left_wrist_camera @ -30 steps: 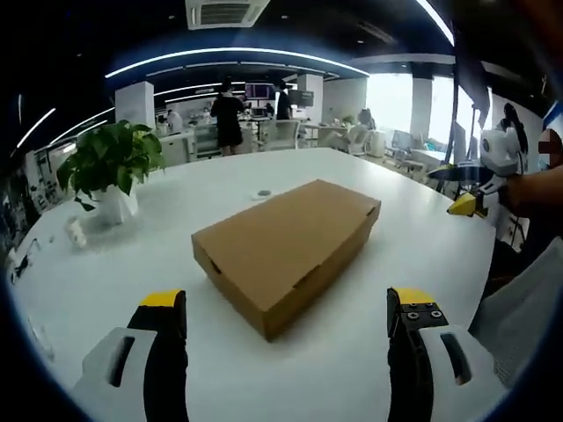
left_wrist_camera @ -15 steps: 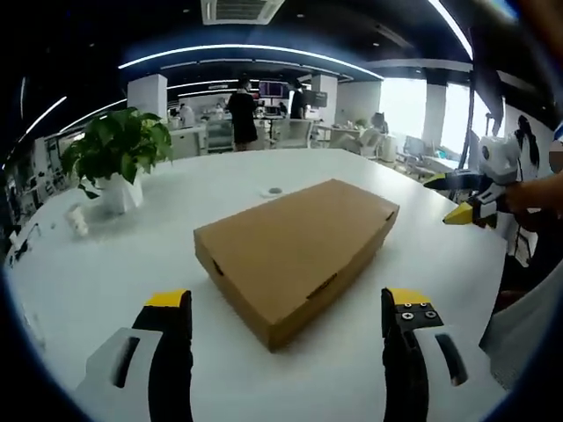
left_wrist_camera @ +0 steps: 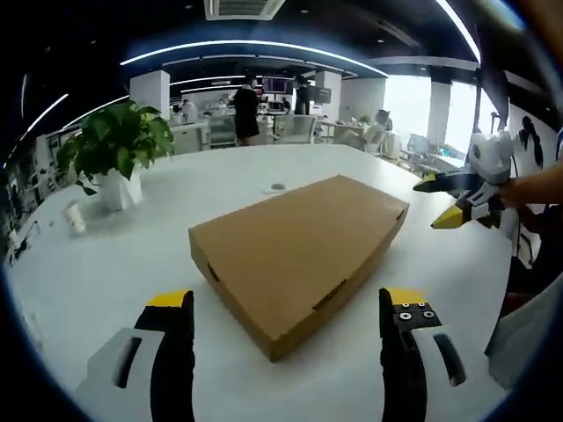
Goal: Operate the shoe box by opening the lid, removing the specified soft item, and placing it in the target area until the item is outside and the box remains undamaged.
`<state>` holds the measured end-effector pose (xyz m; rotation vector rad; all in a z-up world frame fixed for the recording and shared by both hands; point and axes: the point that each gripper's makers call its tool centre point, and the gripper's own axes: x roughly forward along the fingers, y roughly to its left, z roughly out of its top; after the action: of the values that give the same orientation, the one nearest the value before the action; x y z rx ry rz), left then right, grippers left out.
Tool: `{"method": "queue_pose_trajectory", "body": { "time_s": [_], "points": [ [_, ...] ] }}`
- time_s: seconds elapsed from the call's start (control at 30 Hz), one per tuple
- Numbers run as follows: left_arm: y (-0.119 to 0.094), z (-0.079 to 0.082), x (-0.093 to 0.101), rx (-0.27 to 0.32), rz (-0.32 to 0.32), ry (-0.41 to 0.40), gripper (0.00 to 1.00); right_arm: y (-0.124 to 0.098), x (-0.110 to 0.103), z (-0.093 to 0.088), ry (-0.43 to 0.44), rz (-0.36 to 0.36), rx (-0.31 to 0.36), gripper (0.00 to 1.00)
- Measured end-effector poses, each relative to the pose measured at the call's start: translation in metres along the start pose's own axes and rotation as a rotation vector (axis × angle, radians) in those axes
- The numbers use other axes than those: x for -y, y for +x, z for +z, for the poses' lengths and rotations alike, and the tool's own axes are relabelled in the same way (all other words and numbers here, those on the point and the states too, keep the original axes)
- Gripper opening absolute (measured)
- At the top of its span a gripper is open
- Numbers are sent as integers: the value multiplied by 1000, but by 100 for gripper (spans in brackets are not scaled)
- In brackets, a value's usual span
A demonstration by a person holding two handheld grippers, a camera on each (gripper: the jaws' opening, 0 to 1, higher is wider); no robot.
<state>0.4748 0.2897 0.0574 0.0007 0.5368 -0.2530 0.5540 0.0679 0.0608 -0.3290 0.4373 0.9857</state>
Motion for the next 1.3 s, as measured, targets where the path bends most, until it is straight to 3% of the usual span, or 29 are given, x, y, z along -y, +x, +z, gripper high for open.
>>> {"method": "queue_pose_trajectory", "body": {
  "time_s": [0.63, 1.3],
  "points": [
    [26, -5, 8, -23, 3, 0, 87, 41, 5, 1, 18, 63, -32, 57],
    [35, -9, 1, -19, 43, -10, 80, 52, 5, 0, 41, 103, -32, 58]
  ]
}}
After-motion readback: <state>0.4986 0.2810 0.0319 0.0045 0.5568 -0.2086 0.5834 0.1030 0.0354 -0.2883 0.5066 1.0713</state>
